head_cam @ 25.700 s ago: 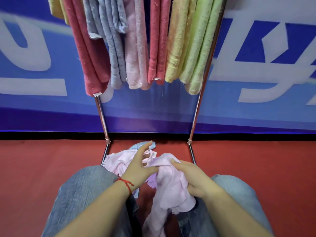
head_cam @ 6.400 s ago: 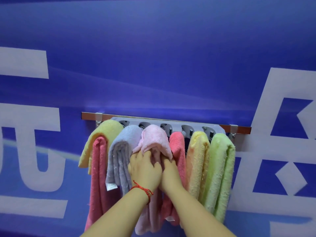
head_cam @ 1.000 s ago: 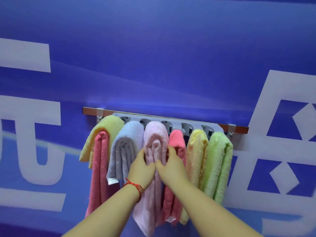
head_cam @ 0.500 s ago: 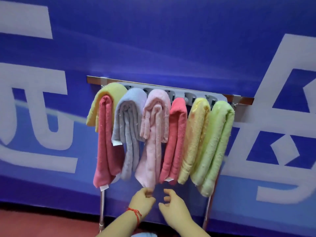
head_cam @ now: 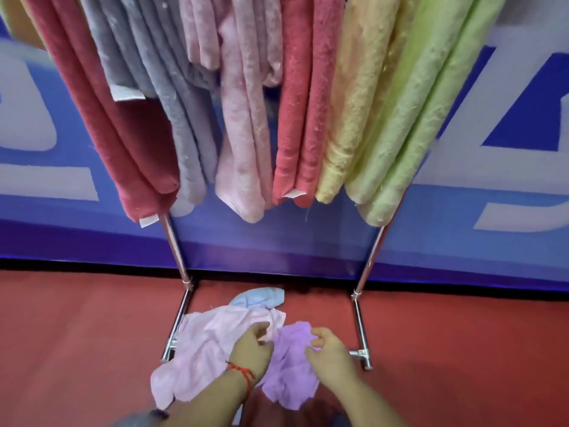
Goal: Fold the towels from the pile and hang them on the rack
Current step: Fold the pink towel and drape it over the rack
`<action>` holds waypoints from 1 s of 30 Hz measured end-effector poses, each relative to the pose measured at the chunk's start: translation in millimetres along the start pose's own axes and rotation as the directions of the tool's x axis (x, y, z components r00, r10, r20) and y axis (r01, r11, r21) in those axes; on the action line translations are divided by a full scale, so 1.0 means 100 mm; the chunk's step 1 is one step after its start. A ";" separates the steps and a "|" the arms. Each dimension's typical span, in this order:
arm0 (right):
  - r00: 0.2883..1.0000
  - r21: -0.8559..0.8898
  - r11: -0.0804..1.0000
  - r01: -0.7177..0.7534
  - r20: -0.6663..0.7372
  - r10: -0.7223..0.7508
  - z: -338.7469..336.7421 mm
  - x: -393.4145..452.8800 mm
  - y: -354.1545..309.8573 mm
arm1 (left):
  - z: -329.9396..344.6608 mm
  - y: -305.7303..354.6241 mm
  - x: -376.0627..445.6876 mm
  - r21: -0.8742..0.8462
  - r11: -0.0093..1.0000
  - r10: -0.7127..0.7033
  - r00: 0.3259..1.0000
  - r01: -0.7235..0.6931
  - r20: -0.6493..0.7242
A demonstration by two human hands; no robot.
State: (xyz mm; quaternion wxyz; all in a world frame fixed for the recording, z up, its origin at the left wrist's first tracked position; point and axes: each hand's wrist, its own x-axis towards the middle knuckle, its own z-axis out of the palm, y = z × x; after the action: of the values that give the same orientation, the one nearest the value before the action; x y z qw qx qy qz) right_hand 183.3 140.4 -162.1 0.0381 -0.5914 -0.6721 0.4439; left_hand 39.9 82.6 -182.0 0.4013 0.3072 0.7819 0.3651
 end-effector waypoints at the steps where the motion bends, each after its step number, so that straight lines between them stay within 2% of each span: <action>1: 1.000 -0.016 1.000 -0.023 0.016 0.023 0.04 0.06 0.09 | -0.02 0.05 -0.01 -0.016 0.998 0.059 0.996 -0.060 -0.069; 3: 0.997 -0.039 0.997 -0.059 0.054 0.061 0.08 0.16 0.16 | -0.11 0.29 0.01 -0.073 0.973 0.195 0.946 -0.221 -0.259; 4: 0.995 -0.036 0.997 -0.070 0.063 0.072 0.08 0.22 0.17 | -0.19 0.45 0.06 -0.077 0.944 0.273 0.888 -0.322 -0.369; 6: 0.998 -0.002 0.999 -0.052 0.039 0.052 0.04 0.37 0.07 | -0.37 0.81 0.20 0.036 0.856 0.447 0.704 -0.515 -0.551; 8: 0.999 0.049 0.999 0.020 -0.037 -0.018 -0.04 0.48 -0.20 | -0.57 1.16 0.33 0.180 0.749 0.583 0.505 -0.638 -0.637; 9: 0.992 0.099 0.991 0.090 -0.092 -0.081 -0.09 0.50 -0.40 | -0.66 1.32 0.38 0.231 0.698 0.629 0.426 -0.678 -0.651; 10: 0.974 0.164 0.968 0.189 -0.161 -0.162 -0.13 0.49 -0.63 | -0.73 1.47 0.42 0.252 0.660 0.655 0.377 -0.708 -0.655; 11: 0.937 0.224 0.926 0.304 -0.247 -0.248 -0.18 0.45 -0.88 | -0.79 1.60 0.45 0.237 0.641 0.662 0.369 -0.730 -0.653; 13: 0.822 0.268 0.812 0.518 -0.419 -0.386 -0.29 0.33 -1.38 | -0.86 1.76 0.53 0.140 0.621 0.659 0.417 -0.771 -0.626; 16: 0.606 0.216 0.622 0.753 -0.594 -0.529 -0.42 0.17 -1.94 | -0.96 1.88 0.57 -0.030 0.662 0.599 0.552 -0.749 -0.580; 18: 0.515 0.191 0.540 0.820 -0.659 -0.549 -0.49 0.12 -2.16 | -1.04 1.96 0.58 -0.156 0.688 0.532 0.638 -0.709 -0.556; 20: 0.464 0.128 0.534 0.836 -0.686 -0.561 -0.52 0.15 -2.27 | -1.10 2.04 0.54 -0.293 0.694 0.471 0.722 -0.658 -0.508; 22: 0.483 0.110 0.564 0.818 -0.663 -0.572 -0.53 0.21 -2.32 | -1.13 2.05 0.54 -0.347 0.691 0.458 0.755 -0.634 -0.469; 26: 0.647 0.240 0.650 0.721 -0.567 -0.509 -0.49 0.26 -2.37 | -1.09 1.97 0.53 -0.218 0.781 0.489 0.791 -0.585 -0.368; 30: 0.692 0.245 0.694 0.677 -0.533 -0.487 -0.37 0.27 -2.27 | -1.06 1.87 0.56 -0.350 0.771 0.435 0.841 -0.533 -0.322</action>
State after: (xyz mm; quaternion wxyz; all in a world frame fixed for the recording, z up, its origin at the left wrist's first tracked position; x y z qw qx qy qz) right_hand 23.5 204.7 -6.6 0.4539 -0.3990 -0.6887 0.4006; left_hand -42.7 193.2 -8.5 0.2601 0.3612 0.6160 0.6500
